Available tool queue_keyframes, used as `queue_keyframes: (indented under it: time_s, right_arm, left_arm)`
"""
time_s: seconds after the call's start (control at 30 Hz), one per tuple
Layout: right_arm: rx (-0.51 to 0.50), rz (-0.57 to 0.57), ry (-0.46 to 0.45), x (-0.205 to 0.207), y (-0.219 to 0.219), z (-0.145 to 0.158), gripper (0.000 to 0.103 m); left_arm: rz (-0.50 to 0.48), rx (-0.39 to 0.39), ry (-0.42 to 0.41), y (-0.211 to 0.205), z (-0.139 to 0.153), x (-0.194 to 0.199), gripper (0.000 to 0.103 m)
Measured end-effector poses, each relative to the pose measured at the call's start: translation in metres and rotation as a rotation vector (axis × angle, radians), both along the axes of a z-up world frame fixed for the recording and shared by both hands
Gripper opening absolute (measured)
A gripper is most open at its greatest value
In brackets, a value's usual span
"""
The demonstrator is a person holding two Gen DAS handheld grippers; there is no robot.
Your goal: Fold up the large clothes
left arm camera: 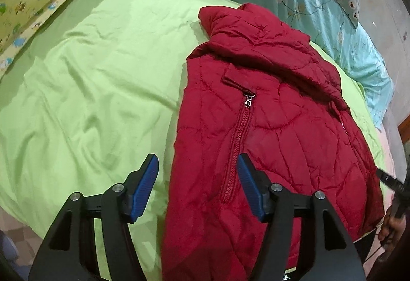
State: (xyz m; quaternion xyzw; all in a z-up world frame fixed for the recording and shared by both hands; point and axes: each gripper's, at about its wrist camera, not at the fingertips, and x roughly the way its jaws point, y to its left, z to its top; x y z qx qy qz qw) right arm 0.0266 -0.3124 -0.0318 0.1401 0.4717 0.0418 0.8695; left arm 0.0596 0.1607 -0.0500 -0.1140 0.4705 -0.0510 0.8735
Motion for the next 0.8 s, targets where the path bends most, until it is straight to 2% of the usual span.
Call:
queue_keyframes:
  time_s: [0.23, 0.5, 0.57, 0.7, 0.8]
  right_arm:
    - [-0.059, -0.01, 0.029, -0.016, 0.006, -0.008, 0.08]
    - [-0.1, 0.088, 0.103, -0.025, 0.022, -0.022, 0.082]
    - [-0.095, 0.09, 0.105, -0.03, 0.016, -0.022, 0.078]
    - [-0.08, 0.116, 0.097, -0.042, 0.007, -0.015, 0.057]
    - [-0.049, 0.109, 0.087, -0.051, -0.006, -0.012, 0.047]
  left_arm:
    - [0.013, -0.031, -0.001, 0.007, -0.004, -0.012, 0.063]
    - [-0.018, -0.008, 0.042, 0.0, -0.018, -0.023, 0.063]
    - [-0.017, -0.004, 0.045, 0.001, -0.019, -0.024, 0.063]
    - [-0.02, 0.005, 0.053, 0.006, -0.02, -0.029, 0.063]
    - [-0.036, -0.01, 0.063, 0.008, -0.023, -0.034, 0.063]
